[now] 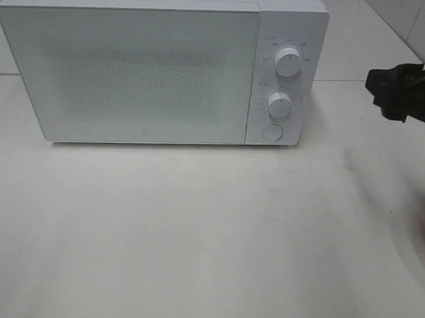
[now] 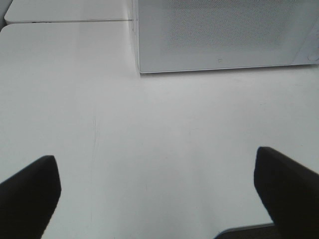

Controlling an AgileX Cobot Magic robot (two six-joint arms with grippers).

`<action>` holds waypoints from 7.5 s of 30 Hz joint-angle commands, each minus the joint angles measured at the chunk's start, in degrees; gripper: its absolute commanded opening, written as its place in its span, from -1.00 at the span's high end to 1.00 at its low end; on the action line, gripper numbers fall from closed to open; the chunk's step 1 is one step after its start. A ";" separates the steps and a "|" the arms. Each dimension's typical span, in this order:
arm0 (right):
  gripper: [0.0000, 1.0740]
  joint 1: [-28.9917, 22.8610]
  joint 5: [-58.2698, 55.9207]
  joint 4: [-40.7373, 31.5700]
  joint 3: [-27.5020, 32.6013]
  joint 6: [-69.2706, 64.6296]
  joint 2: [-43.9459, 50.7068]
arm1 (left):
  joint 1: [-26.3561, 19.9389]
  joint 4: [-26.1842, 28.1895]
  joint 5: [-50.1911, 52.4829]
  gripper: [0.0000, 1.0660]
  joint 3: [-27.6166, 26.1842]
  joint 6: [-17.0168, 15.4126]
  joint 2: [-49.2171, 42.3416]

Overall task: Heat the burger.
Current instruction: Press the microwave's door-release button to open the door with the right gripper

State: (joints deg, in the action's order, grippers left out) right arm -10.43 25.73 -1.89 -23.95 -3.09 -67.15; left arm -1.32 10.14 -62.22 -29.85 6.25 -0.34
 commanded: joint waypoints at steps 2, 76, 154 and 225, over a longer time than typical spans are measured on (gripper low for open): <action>-0.40 -5.27 11.12 -12.32 3.15 10.43 -4.01 | 0.00 0.00 0.80 -0.83 0.17 -0.06 -1.32; -0.12 -37.76 48.87 -45.66 6.70 -44.81 -31.00 | 0.00 0.00 0.80 -0.83 0.17 -0.06 -1.32; 1.00 -22.92 28.53 -37.82 -24.98 -74.03 -55.69 | 0.00 0.00 0.80 -0.83 0.17 -0.06 -1.32; 1.00 -21.77 17.76 -38.04 -20.97 -63.88 -47.84 | 0.00 0.06 0.80 -0.83 0.17 -0.06 -0.29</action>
State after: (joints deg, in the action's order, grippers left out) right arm -32.54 43.83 -40.68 -45.09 -68.53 -115.79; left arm -1.32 10.08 -62.22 -29.85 6.25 -0.34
